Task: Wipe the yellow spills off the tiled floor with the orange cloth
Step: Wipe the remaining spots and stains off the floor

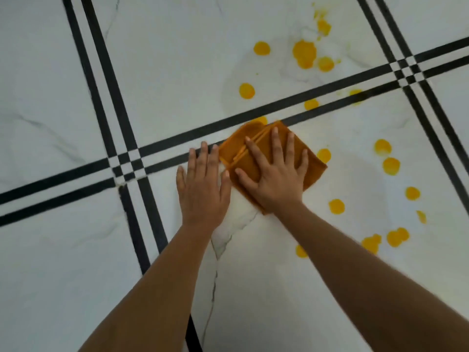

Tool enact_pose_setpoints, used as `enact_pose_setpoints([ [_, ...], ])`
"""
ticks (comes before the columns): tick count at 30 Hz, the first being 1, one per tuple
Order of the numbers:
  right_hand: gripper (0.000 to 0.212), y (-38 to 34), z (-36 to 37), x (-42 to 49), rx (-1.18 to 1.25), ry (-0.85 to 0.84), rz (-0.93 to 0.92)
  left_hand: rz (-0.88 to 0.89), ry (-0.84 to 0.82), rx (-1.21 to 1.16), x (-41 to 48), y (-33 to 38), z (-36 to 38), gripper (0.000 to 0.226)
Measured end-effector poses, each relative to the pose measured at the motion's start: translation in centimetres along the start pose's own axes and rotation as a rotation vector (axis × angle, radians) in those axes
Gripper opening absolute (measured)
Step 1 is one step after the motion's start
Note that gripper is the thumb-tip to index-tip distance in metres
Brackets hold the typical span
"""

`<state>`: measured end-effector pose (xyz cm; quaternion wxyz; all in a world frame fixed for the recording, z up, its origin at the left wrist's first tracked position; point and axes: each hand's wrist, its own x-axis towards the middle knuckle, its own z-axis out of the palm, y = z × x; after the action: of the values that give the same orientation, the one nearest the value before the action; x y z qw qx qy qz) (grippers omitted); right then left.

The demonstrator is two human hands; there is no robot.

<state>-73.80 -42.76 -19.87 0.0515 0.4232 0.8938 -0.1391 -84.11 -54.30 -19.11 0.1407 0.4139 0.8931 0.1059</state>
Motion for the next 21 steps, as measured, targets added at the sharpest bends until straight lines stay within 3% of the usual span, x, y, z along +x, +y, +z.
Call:
enact_pose_setpoints([
  [4, 0.067, 0.5, -1.4, 4.9, 0.008, 0.031, -0.026, 0.040, 0.074, 0.029, 1.5, 0.0, 0.3, 0.057],
  [9, 0.068, 4.4, 0.1, -10.9, -0.096, -0.028, -0.133, 0.141, -0.048, 0.001, -1.8, 1.6, 0.9, 0.059],
  [15, 0.068, 4.7, -1.5, -1.3, 0.012, -0.024, 0.091, 0.189, -0.077, 0.118, -2.6, 3.7, 1.7, 0.059],
  [18, 0.065, 5.8, 0.6, -11.3, -0.003, 0.062, 0.089, 0.245, -0.089, 0.099, -2.9, 4.8, 1.8, 0.060],
  [21, 0.065, 8.4, 0.7, -17.4, -0.030, 0.008, 0.005, 0.322, -0.106, 0.133, -3.7, 5.9, 2.0, 0.060],
])
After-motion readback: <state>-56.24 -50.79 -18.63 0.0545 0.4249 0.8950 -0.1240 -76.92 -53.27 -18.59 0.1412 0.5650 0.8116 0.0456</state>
